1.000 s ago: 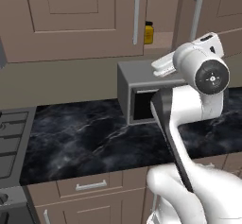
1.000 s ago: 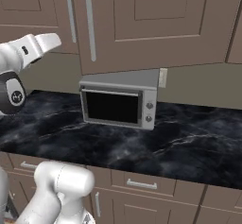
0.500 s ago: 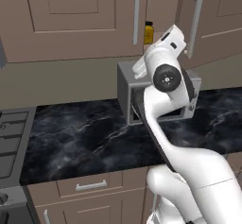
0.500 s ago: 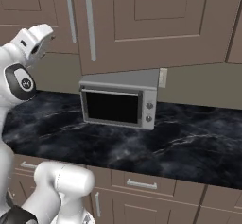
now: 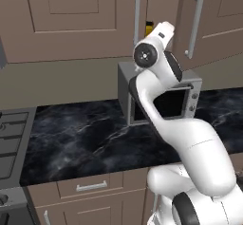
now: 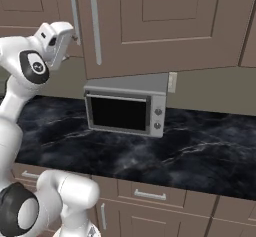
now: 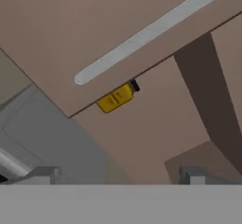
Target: The dining table condiment station is running low on syrup bottle. Refill the condiment station by opening the cabinet and taking the syrup bottle from the cabinet and placing it on the dining table.
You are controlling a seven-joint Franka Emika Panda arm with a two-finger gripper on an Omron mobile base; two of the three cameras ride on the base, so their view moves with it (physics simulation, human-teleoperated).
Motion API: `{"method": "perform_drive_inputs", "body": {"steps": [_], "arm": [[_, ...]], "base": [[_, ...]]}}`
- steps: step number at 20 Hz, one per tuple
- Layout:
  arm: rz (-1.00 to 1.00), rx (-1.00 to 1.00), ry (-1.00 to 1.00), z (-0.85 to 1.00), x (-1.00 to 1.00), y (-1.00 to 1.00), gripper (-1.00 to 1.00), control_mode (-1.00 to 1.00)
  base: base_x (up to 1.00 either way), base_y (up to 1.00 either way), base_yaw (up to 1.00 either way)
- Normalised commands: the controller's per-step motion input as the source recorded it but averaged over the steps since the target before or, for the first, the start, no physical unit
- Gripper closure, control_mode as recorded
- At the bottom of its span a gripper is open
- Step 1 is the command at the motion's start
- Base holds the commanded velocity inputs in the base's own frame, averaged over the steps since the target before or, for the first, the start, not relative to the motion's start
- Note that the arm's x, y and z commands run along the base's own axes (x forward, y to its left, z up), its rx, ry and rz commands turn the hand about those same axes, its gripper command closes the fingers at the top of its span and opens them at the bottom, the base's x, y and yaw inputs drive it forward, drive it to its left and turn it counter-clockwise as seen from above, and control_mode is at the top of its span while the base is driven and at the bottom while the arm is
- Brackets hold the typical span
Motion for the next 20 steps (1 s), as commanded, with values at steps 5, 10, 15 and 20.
{"method": "perform_drive_inputs", "body": {"steps": [5,10,15,20], "arm": [[-0.21,0.02,0.06,-0.13,0.01,-0.88,-1.0,-1.0],[-0.22,0.06,-0.04,-0.07,-0.9,-1.0,-1.0,-1.0],[-0.22,0.11,-0.01,0.0,-0.73,-1.0,-1.0,-1.0],[-0.13,0.18,0.01,-0.01,-0.26,-1.0,-1.0,-1.0]], "base": [[0.0,0.0,0.0],[0.0,0.0,0.0],[0.0,0.0,0.0],[0.0,0.0,0.0]]}}
